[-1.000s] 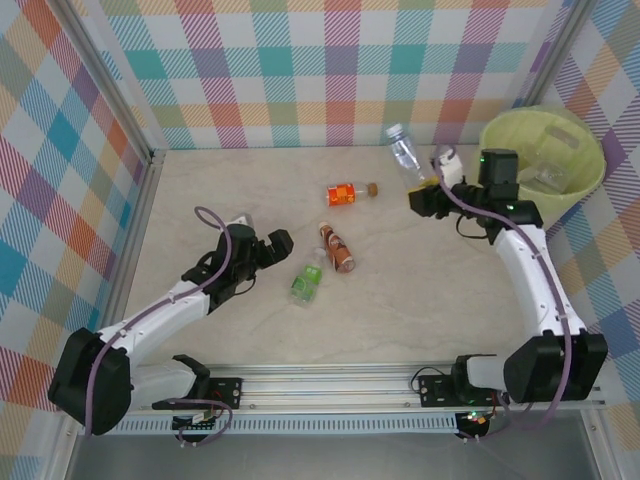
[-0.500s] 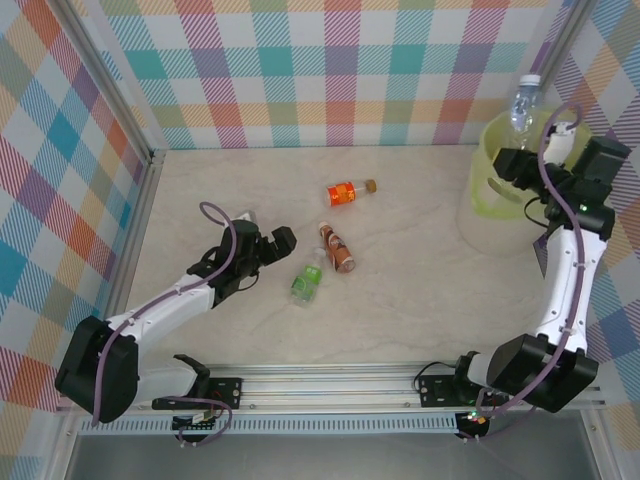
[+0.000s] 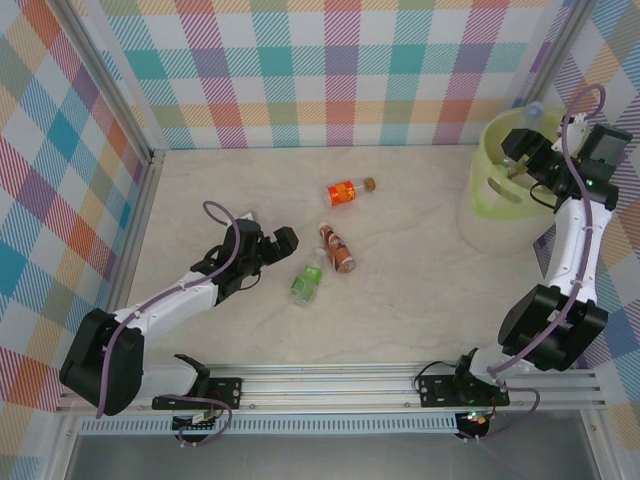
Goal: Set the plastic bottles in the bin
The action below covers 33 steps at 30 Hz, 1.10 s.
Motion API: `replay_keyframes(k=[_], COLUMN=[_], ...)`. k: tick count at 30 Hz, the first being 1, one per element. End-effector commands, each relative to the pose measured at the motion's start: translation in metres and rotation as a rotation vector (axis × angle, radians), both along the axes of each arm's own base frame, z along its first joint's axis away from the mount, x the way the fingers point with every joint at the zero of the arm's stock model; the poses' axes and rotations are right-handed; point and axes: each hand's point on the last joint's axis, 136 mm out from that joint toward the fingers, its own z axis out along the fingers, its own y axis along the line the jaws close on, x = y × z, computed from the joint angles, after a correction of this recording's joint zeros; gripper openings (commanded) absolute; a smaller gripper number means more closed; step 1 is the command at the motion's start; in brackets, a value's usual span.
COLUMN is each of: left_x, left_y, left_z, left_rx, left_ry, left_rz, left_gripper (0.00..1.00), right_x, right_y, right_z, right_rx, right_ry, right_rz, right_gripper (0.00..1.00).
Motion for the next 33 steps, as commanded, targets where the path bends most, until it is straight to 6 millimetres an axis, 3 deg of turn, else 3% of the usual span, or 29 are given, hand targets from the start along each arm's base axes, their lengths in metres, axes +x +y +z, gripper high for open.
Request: replay_keyframes(k=[1,7,17,25,33], left_x=[0.008,0.006,0.005,0.003,-0.001], left_y=[-0.001,-0.001,0.000,0.001,0.006], left_z=[0.016,0.012,0.011,0.011,0.011], left_rx=[-0.039,-0.045,-0.039,-0.058,-0.059], left_ry=[-0.036,-0.031,-0.022,-0.017,-0.004], left_rz=[0.011,0.015,0.005,0.021,0.042], left_gripper=[1.00,1.00,1.00,1.00,1.00], right_x=[-0.009,-0.023,-0.021,-0.007,0.016], right_y=[0.009,0.025,0.100,0.190,0.271], right_z=[0.040,0.055,0.054,0.017,-0.042], right_rx=[-0.040,-0.054,-0.126,-0.224,-0.351], right_ry=[-0.097,-0.138,-0.211,-0.227,-0.207], right_rz=[0.033,0.080,0.299,0.579,0.854], right_gripper=[0.90,0.90,0.93,0.95,0.94])
